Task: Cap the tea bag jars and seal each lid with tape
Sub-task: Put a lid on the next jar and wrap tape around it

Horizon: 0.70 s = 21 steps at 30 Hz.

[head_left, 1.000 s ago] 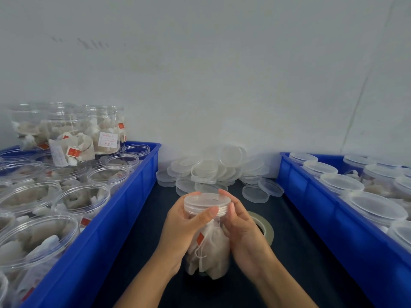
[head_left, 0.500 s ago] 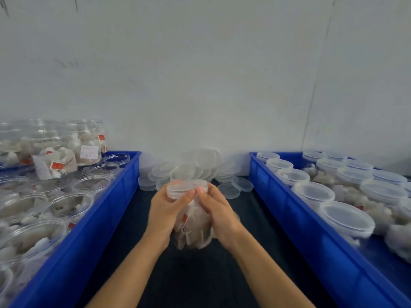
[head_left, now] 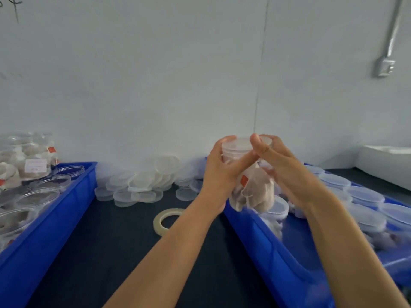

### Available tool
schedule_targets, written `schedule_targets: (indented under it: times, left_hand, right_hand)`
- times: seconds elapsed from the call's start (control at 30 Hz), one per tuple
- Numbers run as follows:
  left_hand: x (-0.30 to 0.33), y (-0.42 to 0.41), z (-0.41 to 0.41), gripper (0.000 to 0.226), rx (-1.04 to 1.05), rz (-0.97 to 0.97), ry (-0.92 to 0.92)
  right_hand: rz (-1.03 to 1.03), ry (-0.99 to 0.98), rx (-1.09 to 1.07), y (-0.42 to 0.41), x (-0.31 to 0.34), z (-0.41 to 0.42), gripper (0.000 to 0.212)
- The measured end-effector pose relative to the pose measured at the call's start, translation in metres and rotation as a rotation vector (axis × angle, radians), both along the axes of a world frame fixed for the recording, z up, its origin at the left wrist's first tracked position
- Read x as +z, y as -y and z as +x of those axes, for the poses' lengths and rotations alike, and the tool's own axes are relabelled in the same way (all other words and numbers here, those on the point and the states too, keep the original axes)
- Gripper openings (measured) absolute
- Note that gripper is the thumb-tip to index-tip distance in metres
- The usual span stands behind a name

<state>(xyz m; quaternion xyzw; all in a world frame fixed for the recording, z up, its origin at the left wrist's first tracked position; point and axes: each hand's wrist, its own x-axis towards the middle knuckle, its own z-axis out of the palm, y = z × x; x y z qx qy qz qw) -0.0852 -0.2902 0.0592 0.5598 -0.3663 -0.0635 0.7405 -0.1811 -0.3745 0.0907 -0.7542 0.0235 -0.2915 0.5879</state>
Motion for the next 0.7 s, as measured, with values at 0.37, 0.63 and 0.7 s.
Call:
schedule_targets:
  times: [0.37, 0.63, 0.7]
  left_hand:
    - [-0.045, 0.063, -0.047, 0.073, -0.107, 0.554, 0.338]
    - [-0.066, 0.057, -0.051, 0.073, -0.065, 0.795, 0.544]
    - [-0.072, 0.057, -0.05, 0.076, -0.015, 0.882, 0.634]
  right_hand:
    - [-0.078, -0.341, -0.228, 0.067, -0.044, -0.075, 0.043]
    - [-0.182, -0.609, -0.276, 0.074, -0.076, -0.068, 0.113]
    - [-0.164, -0.63, -0.302, 0.076, -0.083, -0.063, 0.103]
